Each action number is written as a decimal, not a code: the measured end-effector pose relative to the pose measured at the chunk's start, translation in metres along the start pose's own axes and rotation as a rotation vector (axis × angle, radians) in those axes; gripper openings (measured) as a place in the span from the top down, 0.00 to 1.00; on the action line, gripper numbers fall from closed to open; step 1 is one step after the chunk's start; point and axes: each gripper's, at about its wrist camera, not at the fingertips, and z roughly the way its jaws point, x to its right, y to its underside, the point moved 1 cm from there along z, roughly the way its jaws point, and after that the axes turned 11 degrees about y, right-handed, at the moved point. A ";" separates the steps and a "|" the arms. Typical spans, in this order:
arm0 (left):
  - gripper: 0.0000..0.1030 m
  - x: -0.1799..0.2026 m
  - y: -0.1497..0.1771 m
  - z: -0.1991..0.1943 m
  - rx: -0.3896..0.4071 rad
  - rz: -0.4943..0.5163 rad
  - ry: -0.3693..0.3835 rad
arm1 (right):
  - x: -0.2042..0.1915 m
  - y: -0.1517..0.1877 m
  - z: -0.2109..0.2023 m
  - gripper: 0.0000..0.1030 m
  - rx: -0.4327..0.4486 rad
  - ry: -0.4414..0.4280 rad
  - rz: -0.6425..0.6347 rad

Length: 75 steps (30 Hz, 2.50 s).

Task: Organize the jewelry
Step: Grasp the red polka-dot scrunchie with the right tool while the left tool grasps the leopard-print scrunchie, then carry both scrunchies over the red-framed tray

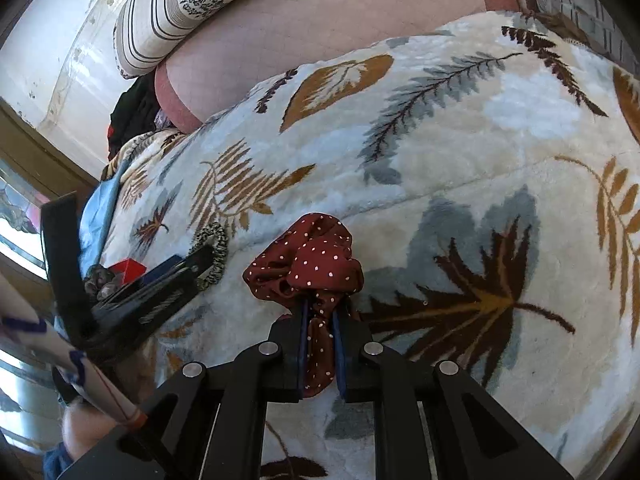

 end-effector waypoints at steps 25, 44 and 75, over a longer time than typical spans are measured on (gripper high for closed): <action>0.94 0.006 0.073 -0.163 0.223 -0.012 0.064 | -0.024 0.028 -0.068 0.88 0.194 -0.044 -0.082; 0.94 -0.011 0.120 -0.232 0.298 0.001 -0.004 | -0.053 0.126 -0.116 0.88 0.156 -0.102 -0.178; 0.94 -0.151 0.150 -0.266 0.390 -0.256 -0.078 | -0.186 0.144 -0.116 0.88 0.111 -0.102 -0.413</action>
